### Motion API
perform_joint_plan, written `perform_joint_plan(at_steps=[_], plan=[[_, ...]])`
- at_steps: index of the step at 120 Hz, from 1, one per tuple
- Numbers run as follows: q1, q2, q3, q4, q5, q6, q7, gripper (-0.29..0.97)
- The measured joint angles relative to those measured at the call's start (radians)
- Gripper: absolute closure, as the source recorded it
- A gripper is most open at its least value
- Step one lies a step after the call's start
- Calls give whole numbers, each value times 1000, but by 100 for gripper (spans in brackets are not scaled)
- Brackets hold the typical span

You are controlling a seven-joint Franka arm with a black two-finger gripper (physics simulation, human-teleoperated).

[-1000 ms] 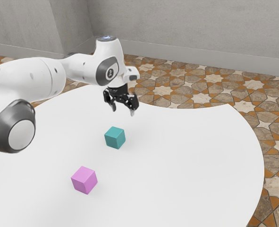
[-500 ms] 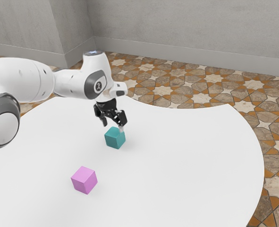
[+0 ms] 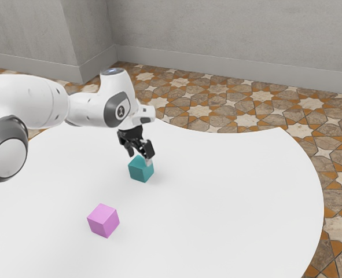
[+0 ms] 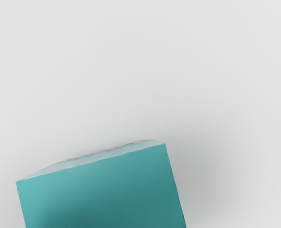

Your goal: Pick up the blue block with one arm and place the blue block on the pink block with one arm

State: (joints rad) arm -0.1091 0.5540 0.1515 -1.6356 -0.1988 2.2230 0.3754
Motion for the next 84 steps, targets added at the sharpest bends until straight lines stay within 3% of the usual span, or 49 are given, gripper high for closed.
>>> perform_joint_plan(at_steps=[84], plan=[[-1,40,14,2,-19,45,-75,2]])
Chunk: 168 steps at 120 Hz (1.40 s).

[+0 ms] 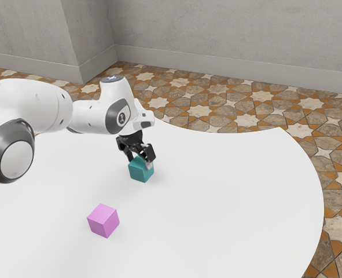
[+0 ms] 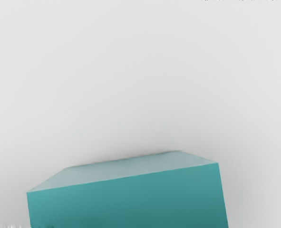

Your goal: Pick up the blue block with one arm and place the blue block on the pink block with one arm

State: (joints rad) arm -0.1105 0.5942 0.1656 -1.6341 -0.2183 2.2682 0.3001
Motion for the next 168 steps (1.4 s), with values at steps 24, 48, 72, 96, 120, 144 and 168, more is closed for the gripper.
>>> perform_joint_plan(at_steps=[24,48,72,96,120,144,168], plan=[[-1,10,0,-1,6,1,-39,2],[-1,27,0,0,7,3,-64,2],[-8,41,22,26,8,-12,-82,2],[-13,88,31,102,6,-43,-93,2],[-13,90,32,105,2,-81,-99,2],[-14,89,35,109,-3,-119,-103,2],[-15,86,40,109,-4,-137,-103,2]])
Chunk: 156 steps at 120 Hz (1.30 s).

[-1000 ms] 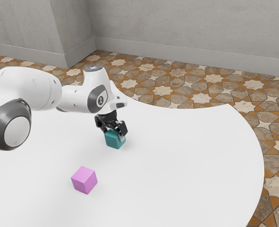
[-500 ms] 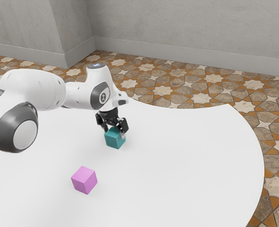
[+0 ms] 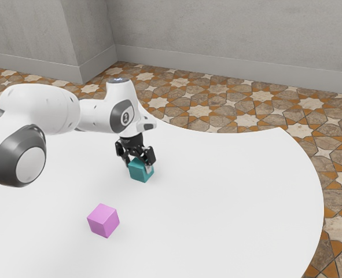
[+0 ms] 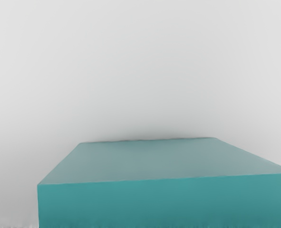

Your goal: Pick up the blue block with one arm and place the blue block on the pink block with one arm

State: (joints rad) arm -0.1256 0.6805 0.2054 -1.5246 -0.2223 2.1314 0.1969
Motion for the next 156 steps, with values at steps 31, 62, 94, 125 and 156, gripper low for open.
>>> perform_joint_plan(at_steps=[31,62,94,125,156], plan=[[-8,3,2,21,2,-8,0,2],[-12,5,3,20,1,-10,-1,2],[-13,9,3,18,-1,-8,-2,2],[-14,11,3,18,0,-6,-4,25],[-19,-10,7,15,7,-5,-11,32]])
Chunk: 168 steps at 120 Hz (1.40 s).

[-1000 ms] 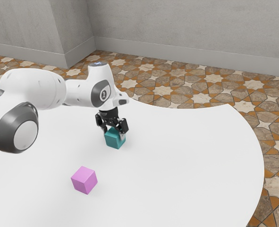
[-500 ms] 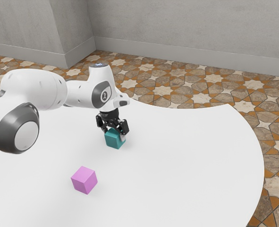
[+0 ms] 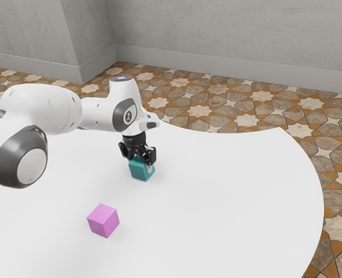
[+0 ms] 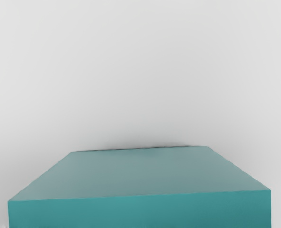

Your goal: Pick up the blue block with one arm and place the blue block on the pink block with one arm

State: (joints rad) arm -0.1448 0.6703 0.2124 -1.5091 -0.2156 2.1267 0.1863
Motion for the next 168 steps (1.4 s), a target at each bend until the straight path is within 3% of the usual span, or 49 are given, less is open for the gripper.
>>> perform_joint_plan(at_steps=[19,47,57,89,114,168], plan=[[-46,-133,31,-104,7,-2,-6,32],[-125,-501,48,-522,71,35,-32,32],[-128,-575,49,-619,118,61,-42,32],[-124,-670,50,-786,211,154,-75,31],[-107,-753,48,-895,223,193,-104,31],[-139,-829,45,-985,228,215,-163,31]])
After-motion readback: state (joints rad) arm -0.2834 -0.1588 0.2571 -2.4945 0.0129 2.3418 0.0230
